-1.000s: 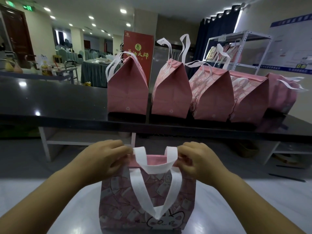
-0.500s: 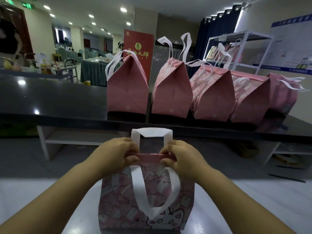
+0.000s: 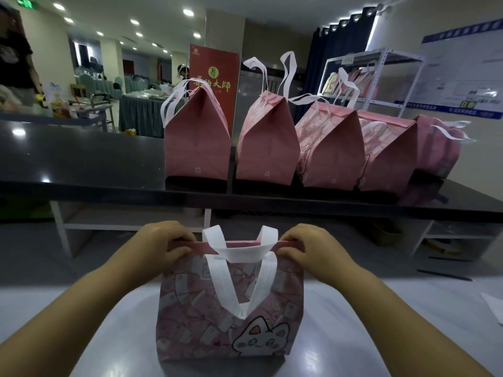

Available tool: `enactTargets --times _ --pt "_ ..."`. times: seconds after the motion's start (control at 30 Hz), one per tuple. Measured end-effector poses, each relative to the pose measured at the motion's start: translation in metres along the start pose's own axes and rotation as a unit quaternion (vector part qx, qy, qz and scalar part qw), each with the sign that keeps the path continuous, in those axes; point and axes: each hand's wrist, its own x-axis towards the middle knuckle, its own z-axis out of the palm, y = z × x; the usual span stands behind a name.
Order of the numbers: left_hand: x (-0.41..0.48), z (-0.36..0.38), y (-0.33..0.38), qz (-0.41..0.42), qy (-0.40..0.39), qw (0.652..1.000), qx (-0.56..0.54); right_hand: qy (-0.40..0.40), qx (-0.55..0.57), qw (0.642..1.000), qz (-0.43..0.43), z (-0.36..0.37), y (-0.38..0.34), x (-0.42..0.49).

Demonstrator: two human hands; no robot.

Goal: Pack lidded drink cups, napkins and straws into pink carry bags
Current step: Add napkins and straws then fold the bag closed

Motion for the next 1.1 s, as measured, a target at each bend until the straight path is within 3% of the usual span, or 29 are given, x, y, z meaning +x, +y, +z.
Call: enactTargets --times 0.27,0.53,0.7,1.1 --pt "-0.015 -0.008 0.007 -0.018 0.029 0.999 -0.029 0.001 0.066 0.998 -0.012 -0.003 0.012 -0.007" --pt "-0.031 -0.01 0.015 -0.055 0.07 0.996 -0.018 0.002 0.056 0.998 0.013 0.005 0.019 0.002" --pt "-0.04 -0.023 0.016 -0.078 0.083 0.993 -0.019 0.023 0.092 0.995 -0.039 -0.006 0.013 0.014" --pt "-0.036 -0.157 0.002 0.014 0.285 0.951 0.117 0.262 0.156 0.932 -0.198 -0.074 -0.106 0.071"
